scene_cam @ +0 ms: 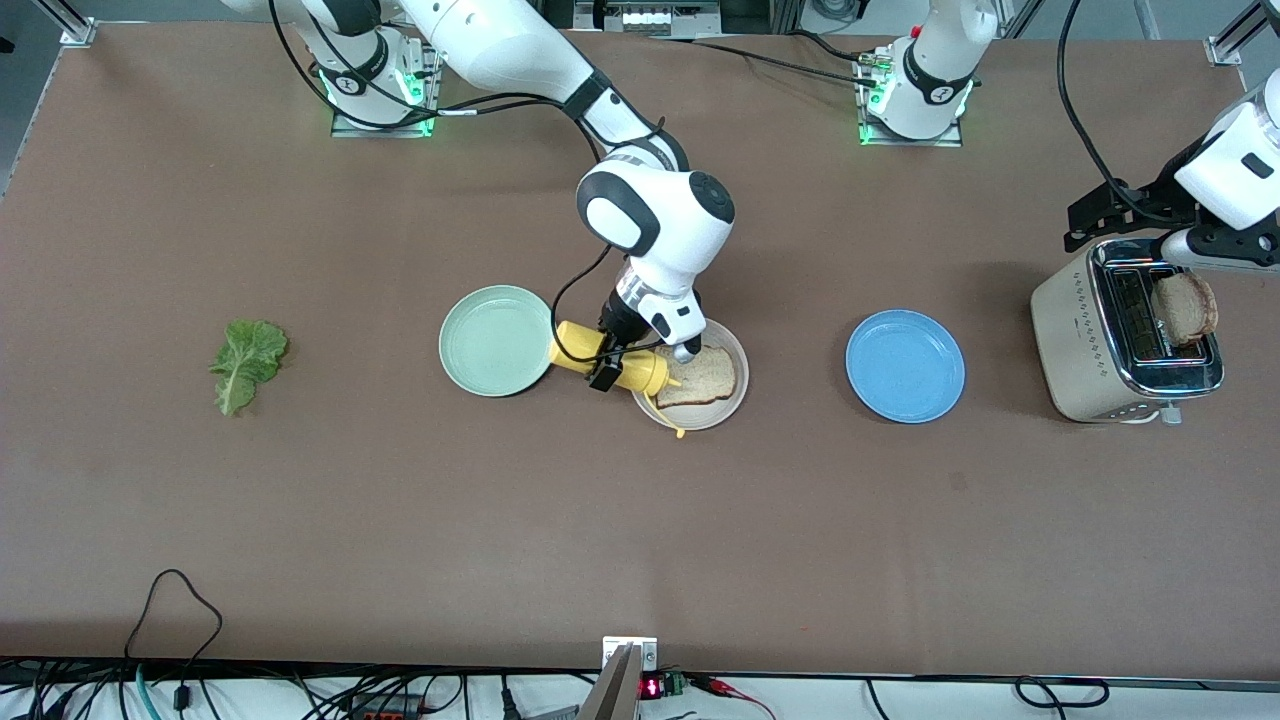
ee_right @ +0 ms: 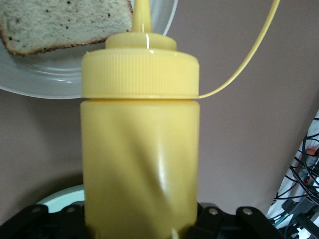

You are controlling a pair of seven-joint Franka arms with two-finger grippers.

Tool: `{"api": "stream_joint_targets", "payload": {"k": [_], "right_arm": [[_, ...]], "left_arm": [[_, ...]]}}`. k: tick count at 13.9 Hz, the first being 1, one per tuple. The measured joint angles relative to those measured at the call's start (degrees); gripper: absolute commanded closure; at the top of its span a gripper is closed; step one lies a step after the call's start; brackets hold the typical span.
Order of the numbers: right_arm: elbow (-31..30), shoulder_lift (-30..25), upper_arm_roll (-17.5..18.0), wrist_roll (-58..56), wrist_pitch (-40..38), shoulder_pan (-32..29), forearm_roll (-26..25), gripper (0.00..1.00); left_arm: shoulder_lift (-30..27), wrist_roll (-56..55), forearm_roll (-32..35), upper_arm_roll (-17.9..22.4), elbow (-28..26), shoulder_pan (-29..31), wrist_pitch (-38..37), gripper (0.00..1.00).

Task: Make sandwich in beige plate with both arms
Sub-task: 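Move the yellow bottle back toward its starting spot with the right gripper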

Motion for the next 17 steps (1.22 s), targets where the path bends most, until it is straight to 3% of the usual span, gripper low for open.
{"api": "stream_joint_targets", "payload": {"k": [6,12,17], "right_arm": [[0.7,-5.5,-0.4,-7.7,-1.3,-3.6,8.9,0.57],[-3.5,-15.2,-0.6,-22.0,-1.5,-12.6,23.6,0.57],[-6.3,-19.9,-0.7,-37.3,-1.5,-21.8,37.5,0.57]], "left_arm": [[0.0,0.0,0.0,0.0,0.0,0.0,0.0,0.00],[0.0,0.0,0.0,-0.1,0.0,0.0,0.0,0.00],[0.0,0.0,0.0,-0.1,0.0,0.0,0.0,0.00]]}}
